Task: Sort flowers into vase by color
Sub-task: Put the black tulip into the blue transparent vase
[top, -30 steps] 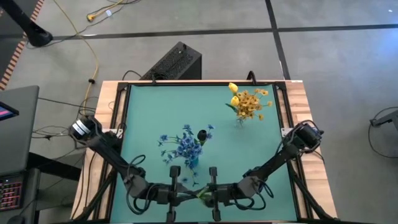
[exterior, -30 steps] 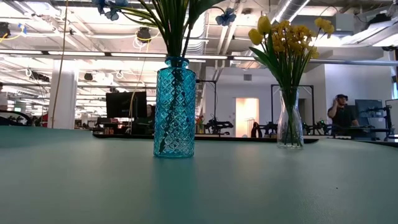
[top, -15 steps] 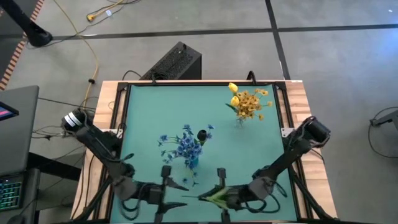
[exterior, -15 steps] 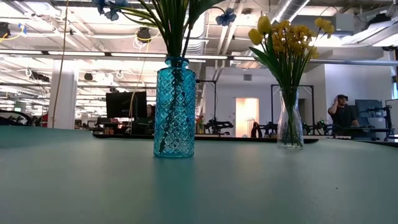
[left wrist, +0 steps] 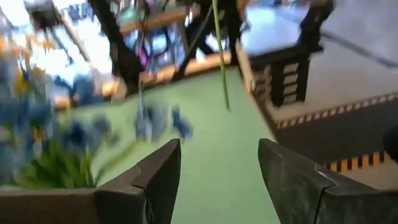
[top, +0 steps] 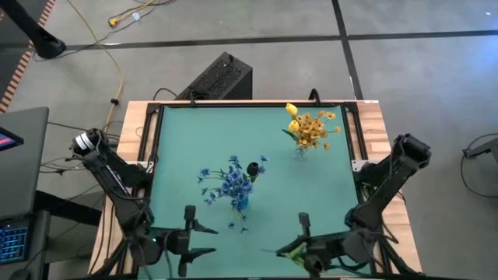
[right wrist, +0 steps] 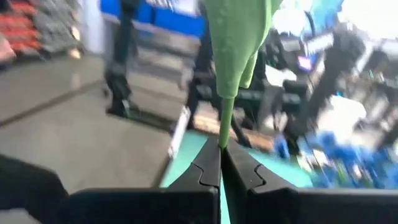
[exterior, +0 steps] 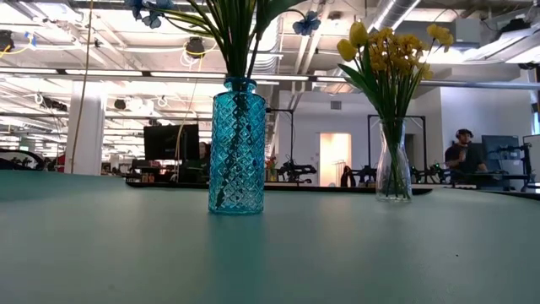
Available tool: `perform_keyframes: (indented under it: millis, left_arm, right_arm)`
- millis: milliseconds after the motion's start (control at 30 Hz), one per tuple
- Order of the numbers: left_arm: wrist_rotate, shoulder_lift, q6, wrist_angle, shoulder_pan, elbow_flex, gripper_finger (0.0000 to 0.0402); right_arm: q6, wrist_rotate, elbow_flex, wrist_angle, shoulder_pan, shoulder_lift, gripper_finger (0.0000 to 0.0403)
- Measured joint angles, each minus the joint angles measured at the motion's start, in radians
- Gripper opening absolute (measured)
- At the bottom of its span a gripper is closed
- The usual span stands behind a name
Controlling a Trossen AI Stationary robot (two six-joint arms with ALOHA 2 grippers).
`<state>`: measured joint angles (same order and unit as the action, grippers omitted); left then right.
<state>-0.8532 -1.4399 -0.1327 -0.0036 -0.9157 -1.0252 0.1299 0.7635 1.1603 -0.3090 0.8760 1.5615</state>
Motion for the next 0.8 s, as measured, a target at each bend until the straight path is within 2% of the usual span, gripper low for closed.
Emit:
perform_keyframes:
  millis: [67, 167, 233, 333, 467, 667, 800]
  left_arm:
    - [-0.015, 0.0, -0.097, -0.103, 0.003, 0.0, 0.0204]
    - [-0.109, 0.0, -0.257, -0.238, 0.005, 0.025, 0.0203]
    - [-0.171, 0.0, -0.34, -0.253, 0.016, 0.088, 0.0203]
    - [-0.197, -0.002, -0.436, -0.224, 0.046, 0.189, 0.0203]
    - [-0.071, -0.002, -0.489, -0.108, 0.155, 0.313, 0.0203]
    - [0.178, -0.002, -0.265, 0.318, 0.347, 0.475, 0.0203]
    - [0.26, -0.001, -0.179, 0.474, 0.445, 0.536, 0.0203]
  right_arm:
    - [-0.052, 0.048, -0.01, 0.054, -0.005, -0.007, 0.0026]
    - [-0.077, 0.097, -0.045, 0.061, -0.031, -0.007, 0.0026]
    - [-0.077, 0.096, -0.075, 0.027, -0.059, -0.007, 0.0026]
    - [-0.078, 0.068, -0.127, -0.044, -0.112, -0.009, 0.0026]
    - [-0.08, 0.016, -0.197, -0.099, -0.183, -0.05, 0.0026]
    - [-0.067, -0.021, -0.292, -0.226, -0.245, -0.121, 0.0026]
    - [-0.022, -0.036, -0.349, -0.343, -0.262, -0.139, 0.0026]
